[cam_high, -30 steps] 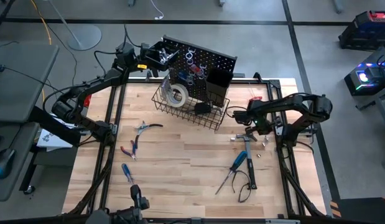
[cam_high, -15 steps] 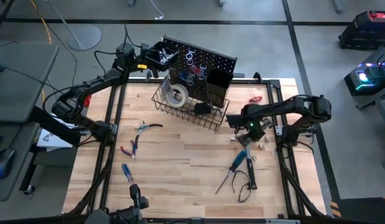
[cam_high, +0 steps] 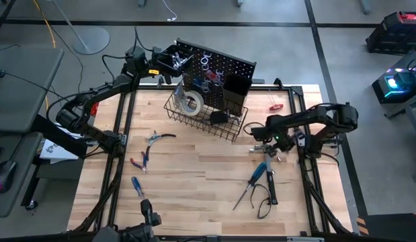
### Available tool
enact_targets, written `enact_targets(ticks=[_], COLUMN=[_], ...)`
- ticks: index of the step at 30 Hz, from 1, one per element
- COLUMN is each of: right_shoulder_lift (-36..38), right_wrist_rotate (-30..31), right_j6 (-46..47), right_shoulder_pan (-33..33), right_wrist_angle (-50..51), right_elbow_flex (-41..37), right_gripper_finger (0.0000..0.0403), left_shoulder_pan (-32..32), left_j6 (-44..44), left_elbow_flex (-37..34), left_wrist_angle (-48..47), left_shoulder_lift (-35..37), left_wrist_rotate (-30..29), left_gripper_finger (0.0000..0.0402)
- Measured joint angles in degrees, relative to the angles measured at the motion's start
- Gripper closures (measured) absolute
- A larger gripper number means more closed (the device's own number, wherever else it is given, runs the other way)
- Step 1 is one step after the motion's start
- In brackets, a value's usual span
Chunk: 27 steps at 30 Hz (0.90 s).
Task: Hang tools onto peg board
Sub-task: Put the socket in the left black bin on the pegboard
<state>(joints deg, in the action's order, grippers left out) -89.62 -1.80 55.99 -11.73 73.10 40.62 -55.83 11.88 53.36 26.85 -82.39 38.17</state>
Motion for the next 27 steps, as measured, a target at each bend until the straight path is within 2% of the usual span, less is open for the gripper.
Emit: enact_targets(ticks=[4, 8, 11, 17, 24, 27], right_shoulder_lift=[0.0, 0.0, 0.0, 0.0, 0.0, 0.0], right_wrist_rotate=[5.4, 6.7, 6.2, 1.2, 1.4, -0.4], right_j6=[6.3, 7.1, 6.6, 1.6, 3.5, 3.6], right_shoulder_pan=[-2.9, -6.4, -8.0, -8.9, -8.9, -8.7], right_wrist_angle=[-1.6, -1.6, -1.6, -1.5, -2.5, -2.6], right_elbow_flex=[-0.2, -0.2, -0.2, -0.2, -0.2, -0.2], right_gripper_finger=[0.0403, 0.0403, 0.0403, 0.0403, 0.0403, 0.0403], left_shoulder_pan=[0.0, 0.0, 0.0, 0.0, 0.0, 0.0], left_j6=[0.1, 0.9, 1.0, 1.4, 1.5, 1.5], left_elbow_flex=[0.0, 0.0, 0.0, 0.0, 0.0, 0.0], left_wrist_angle=[0.0, 0.0, 0.0, 0.0, 0.0, 0.0], left_shoulder_lift=[0.0, 0.0, 0.0, 0.0, 0.0, 0.0], left_wrist_rotate=[0.0, -0.2, -0.2, -0.3, -0.2, -0.3], left_gripper_finger=[0.0245, 0.0245, 0.0245, 0.0245, 0.0245, 0.0245])
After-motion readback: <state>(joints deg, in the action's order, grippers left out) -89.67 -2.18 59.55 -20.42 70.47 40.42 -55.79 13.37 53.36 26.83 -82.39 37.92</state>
